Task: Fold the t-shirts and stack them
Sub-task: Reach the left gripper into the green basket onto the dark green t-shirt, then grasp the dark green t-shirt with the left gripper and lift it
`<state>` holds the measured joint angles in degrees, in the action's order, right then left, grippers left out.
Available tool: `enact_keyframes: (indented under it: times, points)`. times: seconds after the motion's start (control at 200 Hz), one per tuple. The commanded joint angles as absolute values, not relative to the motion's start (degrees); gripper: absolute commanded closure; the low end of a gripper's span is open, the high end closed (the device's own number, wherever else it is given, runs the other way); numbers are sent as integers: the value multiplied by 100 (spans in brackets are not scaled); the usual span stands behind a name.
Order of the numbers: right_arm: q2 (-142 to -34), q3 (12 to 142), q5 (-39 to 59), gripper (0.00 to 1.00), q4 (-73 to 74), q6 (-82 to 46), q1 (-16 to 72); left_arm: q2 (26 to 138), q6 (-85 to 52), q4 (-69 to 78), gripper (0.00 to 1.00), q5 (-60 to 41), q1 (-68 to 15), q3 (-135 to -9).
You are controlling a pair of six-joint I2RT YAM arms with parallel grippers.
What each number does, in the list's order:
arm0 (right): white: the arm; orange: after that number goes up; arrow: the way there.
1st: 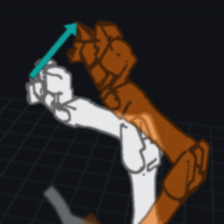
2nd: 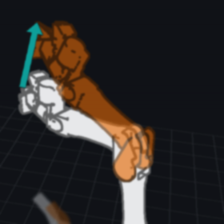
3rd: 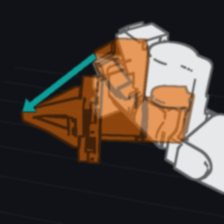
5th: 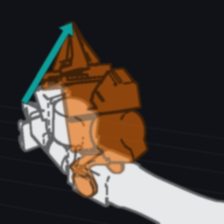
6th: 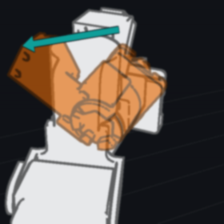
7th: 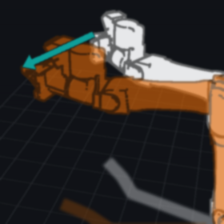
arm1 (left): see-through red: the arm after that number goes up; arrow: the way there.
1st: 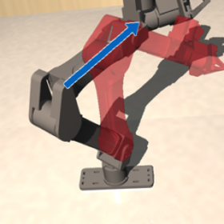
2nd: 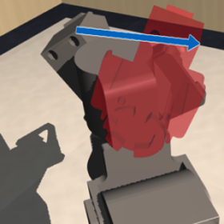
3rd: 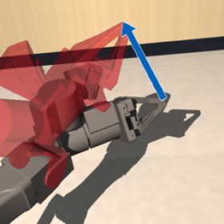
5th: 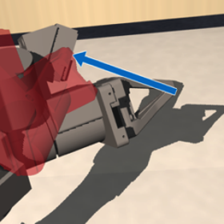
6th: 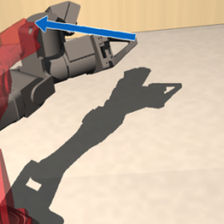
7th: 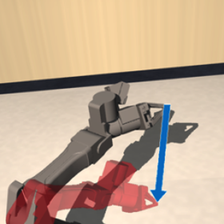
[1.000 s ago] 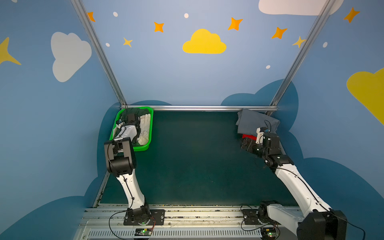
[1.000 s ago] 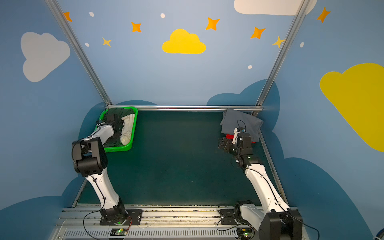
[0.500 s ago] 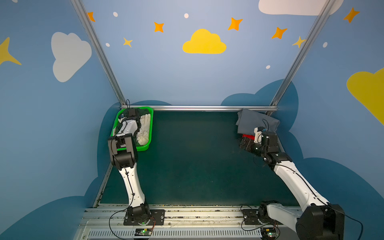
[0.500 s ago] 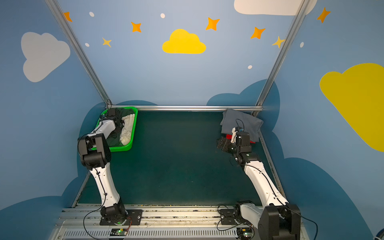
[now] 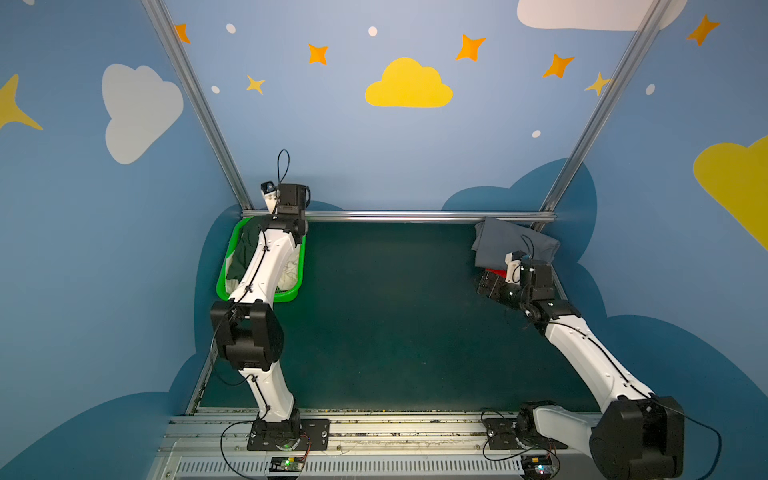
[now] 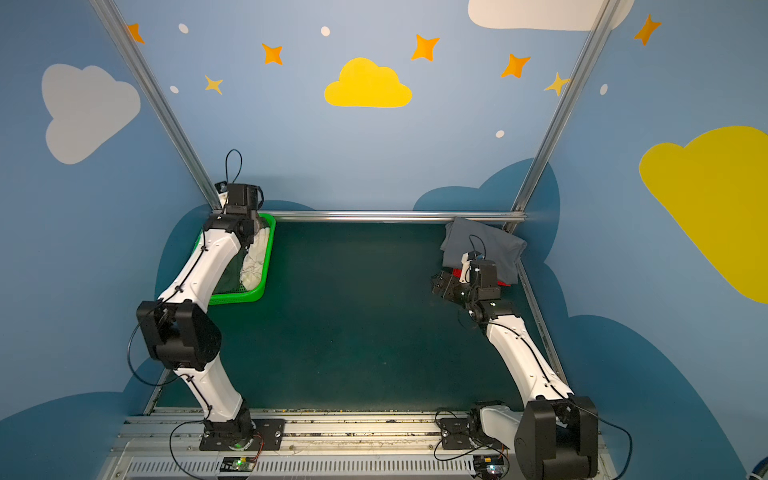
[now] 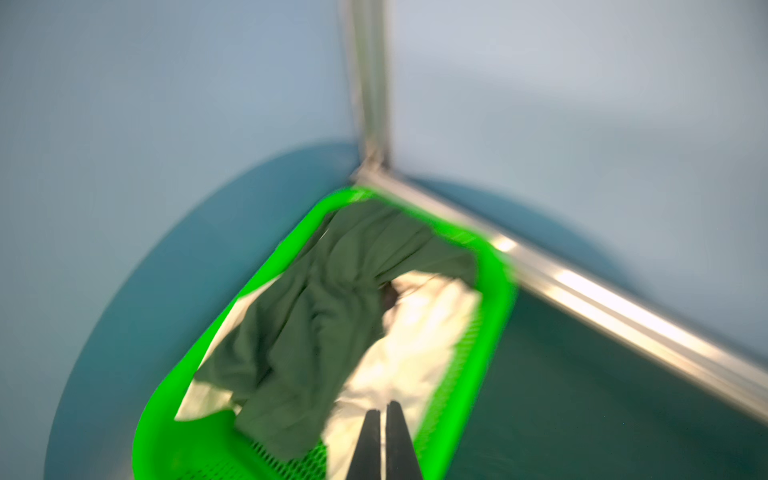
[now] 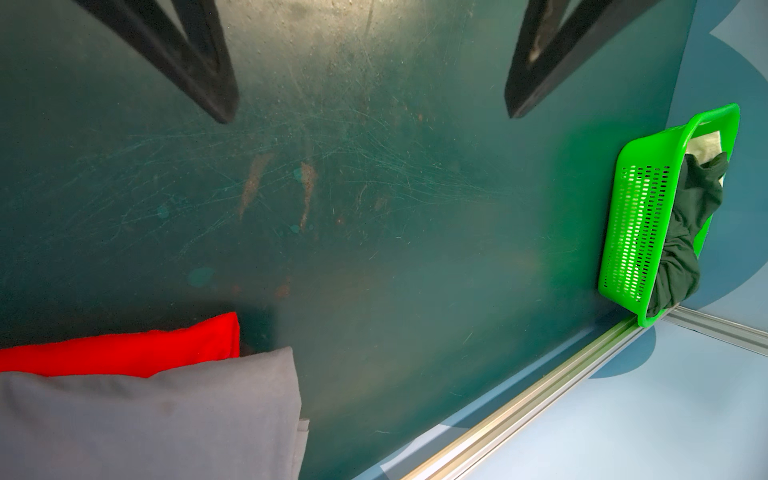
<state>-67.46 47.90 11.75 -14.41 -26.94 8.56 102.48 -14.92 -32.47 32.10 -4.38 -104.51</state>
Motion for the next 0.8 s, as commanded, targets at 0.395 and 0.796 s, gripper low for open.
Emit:
enact_keyframes:
  times: [0.395, 0.796]
  points:
    - [-6460, 4781, 1134, 2, -1470, -2710, 899, 11332, -1560, -4641, 0, 4775, -231, -10745]
    - [-6704, 5072, 1247, 2, -1820, -2736, 899, 12640, -1667, -4723, 0, 4626, 591, -10937]
